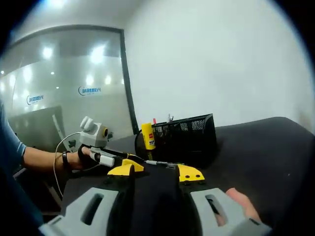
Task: Pick up pens and glue sticks and place them into the holder.
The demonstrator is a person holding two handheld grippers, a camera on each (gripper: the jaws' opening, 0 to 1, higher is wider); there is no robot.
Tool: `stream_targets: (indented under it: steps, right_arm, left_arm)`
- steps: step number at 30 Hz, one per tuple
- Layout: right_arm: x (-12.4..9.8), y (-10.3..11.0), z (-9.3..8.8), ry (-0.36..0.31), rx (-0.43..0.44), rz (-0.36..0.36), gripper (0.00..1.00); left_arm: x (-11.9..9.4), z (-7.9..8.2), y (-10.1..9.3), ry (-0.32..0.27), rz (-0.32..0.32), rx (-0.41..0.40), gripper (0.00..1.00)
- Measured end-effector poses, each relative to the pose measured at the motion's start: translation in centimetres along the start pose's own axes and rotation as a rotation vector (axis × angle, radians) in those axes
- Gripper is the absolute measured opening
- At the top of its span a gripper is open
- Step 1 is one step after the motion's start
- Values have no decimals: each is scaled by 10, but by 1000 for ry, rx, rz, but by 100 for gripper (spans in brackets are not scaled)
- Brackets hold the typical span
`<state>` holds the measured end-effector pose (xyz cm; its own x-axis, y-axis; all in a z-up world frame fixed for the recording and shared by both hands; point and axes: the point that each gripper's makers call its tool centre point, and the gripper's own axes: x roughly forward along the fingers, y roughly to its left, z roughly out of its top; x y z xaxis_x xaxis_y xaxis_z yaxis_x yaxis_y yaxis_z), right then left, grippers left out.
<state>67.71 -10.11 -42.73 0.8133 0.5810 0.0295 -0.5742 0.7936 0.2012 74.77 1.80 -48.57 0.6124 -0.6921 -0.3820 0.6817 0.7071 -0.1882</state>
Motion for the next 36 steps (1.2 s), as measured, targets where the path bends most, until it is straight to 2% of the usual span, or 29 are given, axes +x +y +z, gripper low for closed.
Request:
stream_targets:
  steps: [11,17,19,20,25,28,34,36]
  right_arm:
    - [-1,1,0,-4,7,-3,29]
    - [-1,2,0,-4,10,-5,29]
    - [-1,3,-1,-4,11,-6,29]
    - [-1,3,-1,-5,12,-6,29]
    - [-2,2,0,-10,19,-9,29]
    - [-1,1,1,-11,20,-9,29]
    - [-1,0,1,-12,25,-11,28]
    - [-1,0,1,-12,25,-11,28]
  left_arm:
    - [-13,-9,-23,18,-65,37,44]
    - [-14,-1,-11,3,-64,60,43]
    - [-13,1,-10,-2,-89,97,40]
    - [-12,3,-13,-12,-121,123,39]
    - [-8,1,-12,15,-171,139,36]
    - [-5,1,-11,17,-182,164,29]
    - [5,-2,-9,47,-201,182,25]
    - [5,0,-10,41,-203,183,19]
